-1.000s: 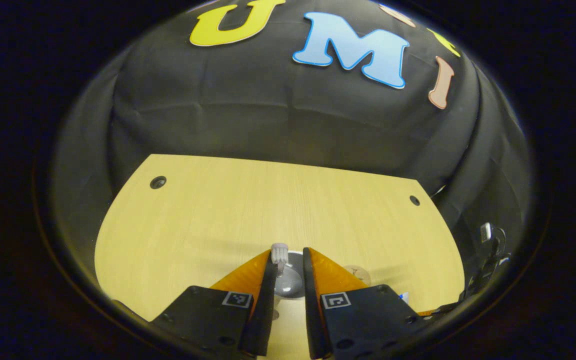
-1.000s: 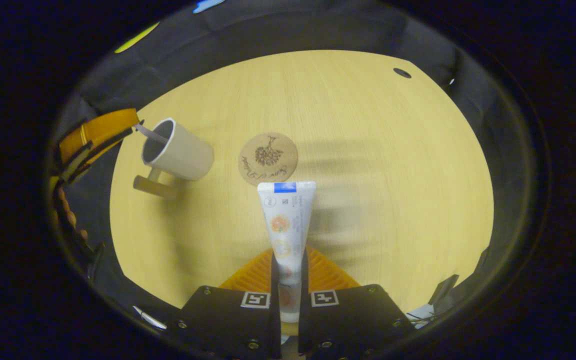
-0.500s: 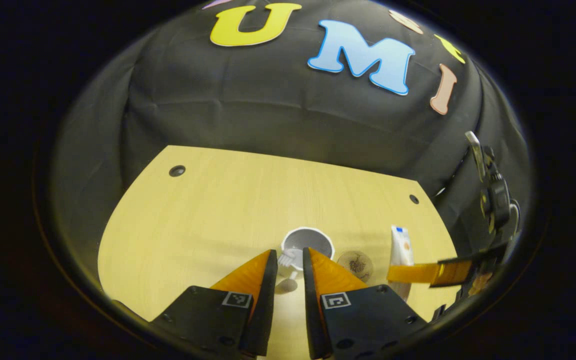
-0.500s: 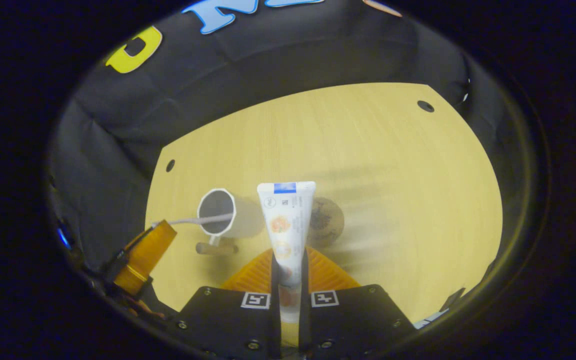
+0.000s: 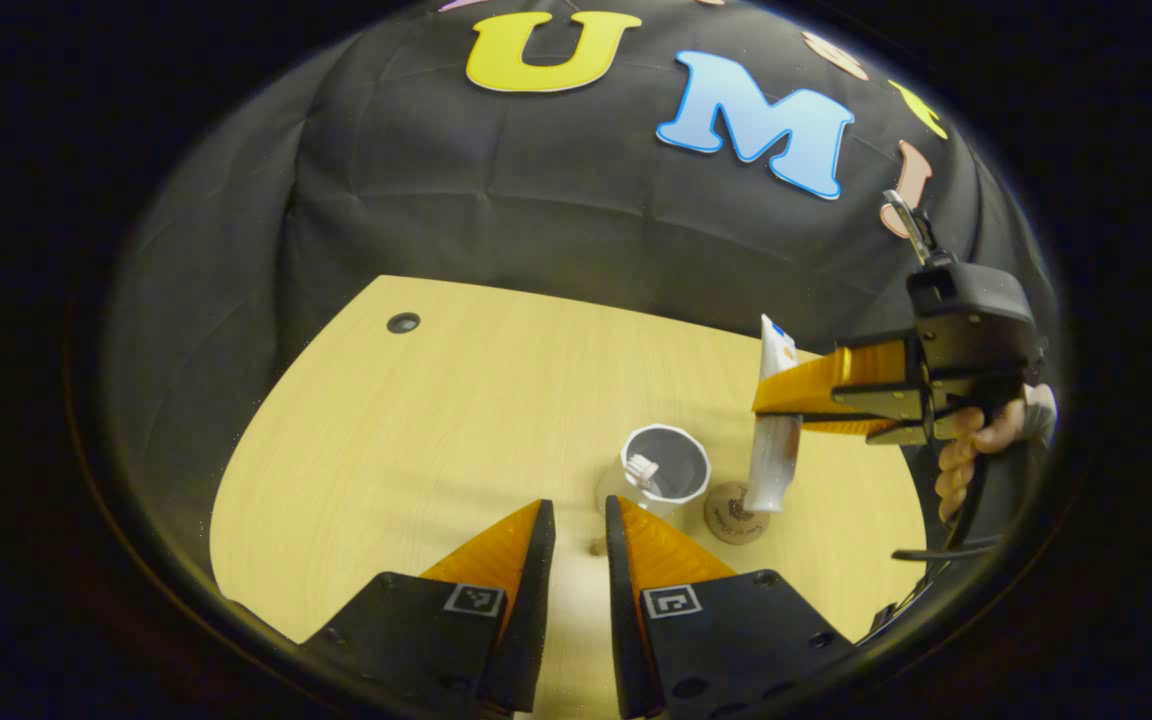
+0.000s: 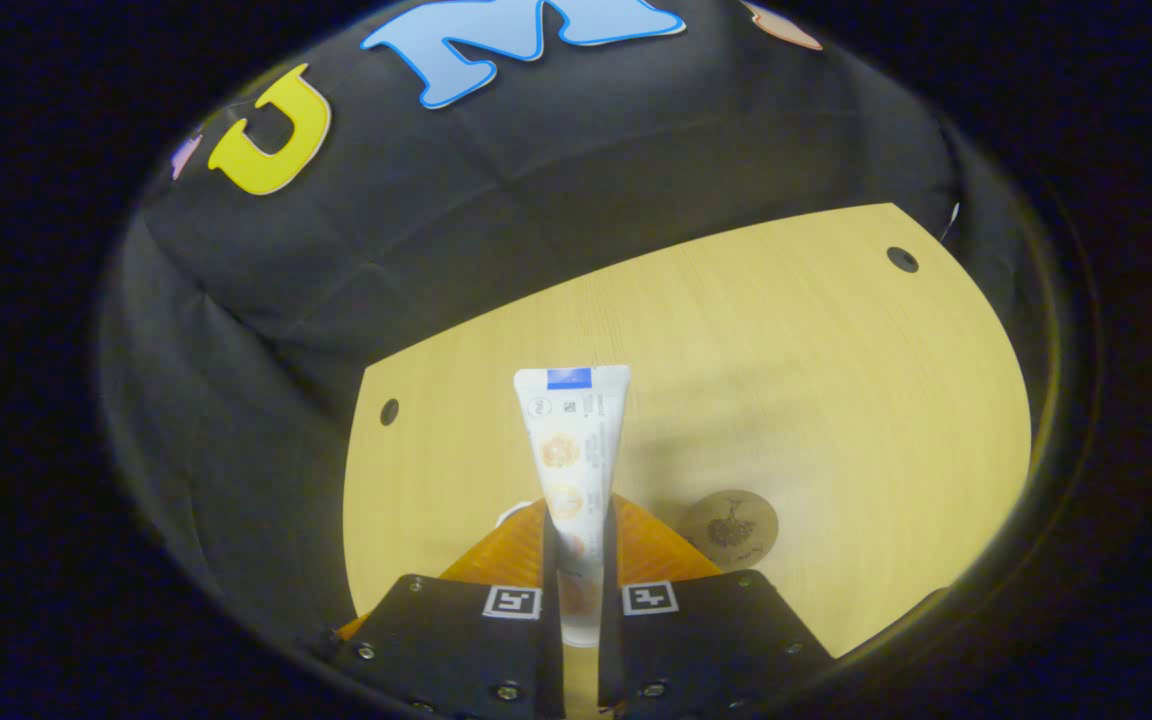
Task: Put the toothbrush and toothpaste on the desktop into the cup, then pick up the cup and place it on the coaster on the desktop.
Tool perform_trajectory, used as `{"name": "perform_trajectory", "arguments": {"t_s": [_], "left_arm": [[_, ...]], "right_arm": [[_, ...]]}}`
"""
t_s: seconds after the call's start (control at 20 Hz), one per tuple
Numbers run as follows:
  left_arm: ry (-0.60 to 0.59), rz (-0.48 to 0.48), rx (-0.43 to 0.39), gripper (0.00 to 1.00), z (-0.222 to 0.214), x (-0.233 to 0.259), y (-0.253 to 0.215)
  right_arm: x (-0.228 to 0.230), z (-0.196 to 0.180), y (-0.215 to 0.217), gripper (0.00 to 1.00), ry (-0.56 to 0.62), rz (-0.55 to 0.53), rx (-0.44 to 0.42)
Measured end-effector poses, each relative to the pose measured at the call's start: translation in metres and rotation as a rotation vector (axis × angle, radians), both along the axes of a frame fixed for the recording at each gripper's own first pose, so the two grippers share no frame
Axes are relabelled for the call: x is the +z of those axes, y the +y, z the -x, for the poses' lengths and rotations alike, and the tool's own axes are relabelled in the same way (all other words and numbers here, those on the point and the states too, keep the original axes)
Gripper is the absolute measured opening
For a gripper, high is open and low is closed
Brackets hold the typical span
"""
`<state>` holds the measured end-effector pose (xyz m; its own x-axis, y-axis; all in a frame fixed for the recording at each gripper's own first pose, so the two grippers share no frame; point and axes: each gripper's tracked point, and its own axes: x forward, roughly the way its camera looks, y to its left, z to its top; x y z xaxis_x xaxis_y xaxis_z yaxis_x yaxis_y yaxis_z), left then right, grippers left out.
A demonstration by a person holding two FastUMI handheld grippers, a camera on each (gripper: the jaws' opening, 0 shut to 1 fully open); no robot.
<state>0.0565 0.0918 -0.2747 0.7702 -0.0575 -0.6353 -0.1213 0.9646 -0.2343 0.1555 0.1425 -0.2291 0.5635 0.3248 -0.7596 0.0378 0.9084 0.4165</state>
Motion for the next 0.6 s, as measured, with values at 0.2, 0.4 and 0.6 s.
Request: {"name": "perform_trajectory", "arguments": {"t_s": [0.2,0.4,0.6], "left_arm": [[0.010,-0.013,0.032,0.39,0.010,0.001,0.021],[0.022,-0.028,0.065,0.39,0.021,-0.001,0.040],[0.029,-0.038,0.088,0.39,0.027,0.001,0.054]], "right_arm": [[0.002,-0.030,0.026,0.14,-0.091,-0.036,-0.016],[-0.004,-0.042,0.052,0.15,-0.236,-0.008,0.058],[-0.017,-0.040,0.060,0.15,-0.334,0.092,0.156]]}}
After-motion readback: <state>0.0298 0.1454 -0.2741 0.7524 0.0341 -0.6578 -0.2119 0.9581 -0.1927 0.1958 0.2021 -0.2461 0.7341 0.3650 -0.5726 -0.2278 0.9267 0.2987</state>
